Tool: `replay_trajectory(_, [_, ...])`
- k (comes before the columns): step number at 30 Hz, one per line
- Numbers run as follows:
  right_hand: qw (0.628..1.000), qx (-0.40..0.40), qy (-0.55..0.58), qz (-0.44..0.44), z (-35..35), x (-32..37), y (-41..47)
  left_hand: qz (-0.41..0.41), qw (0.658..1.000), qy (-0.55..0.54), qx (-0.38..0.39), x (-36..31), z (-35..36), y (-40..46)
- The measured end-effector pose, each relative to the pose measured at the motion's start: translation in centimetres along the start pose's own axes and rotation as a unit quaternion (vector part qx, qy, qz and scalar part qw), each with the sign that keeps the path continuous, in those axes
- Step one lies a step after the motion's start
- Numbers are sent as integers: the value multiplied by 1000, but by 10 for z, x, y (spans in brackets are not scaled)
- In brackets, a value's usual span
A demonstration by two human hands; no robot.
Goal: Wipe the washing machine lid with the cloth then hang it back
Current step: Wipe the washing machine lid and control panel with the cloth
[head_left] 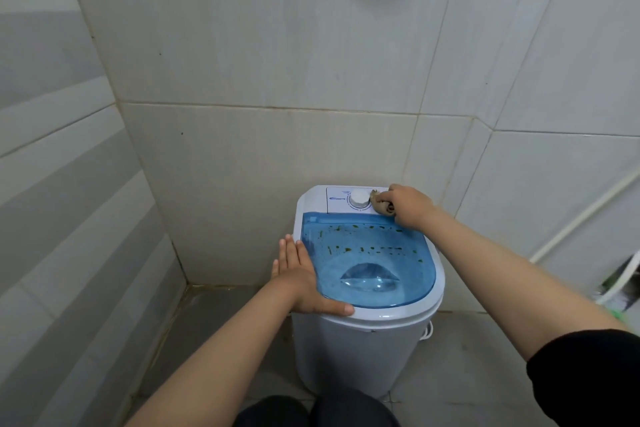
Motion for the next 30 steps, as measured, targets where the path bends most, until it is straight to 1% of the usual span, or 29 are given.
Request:
replay_trajectory(11, [999,-2,16,35,13,-6,-62,0,1000,-6,-7,0,-1,-2])
replay_trajectory(15, [999,-22,-2,47,17,5,-86,9,1000,-11,-13,1,-1,-3])
replay_trajectory(26, [996,-34,-13,81,23,36,-151,7,1000,-14,-15,-1,-1,-5])
replay_trajectory(30, [996,-20,9,92,25,44,-166,8,1000,-17,-15,-1,-2,-6])
Point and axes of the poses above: each hand's wrist, its own y-axis towards the middle knuckle, its own z-axis out of the palm, x = y × z, the point moved 4 cm from there along y, towards the middle knuckle, and after that the axes turned 2 degrees about -y, right-handed, at the moved point
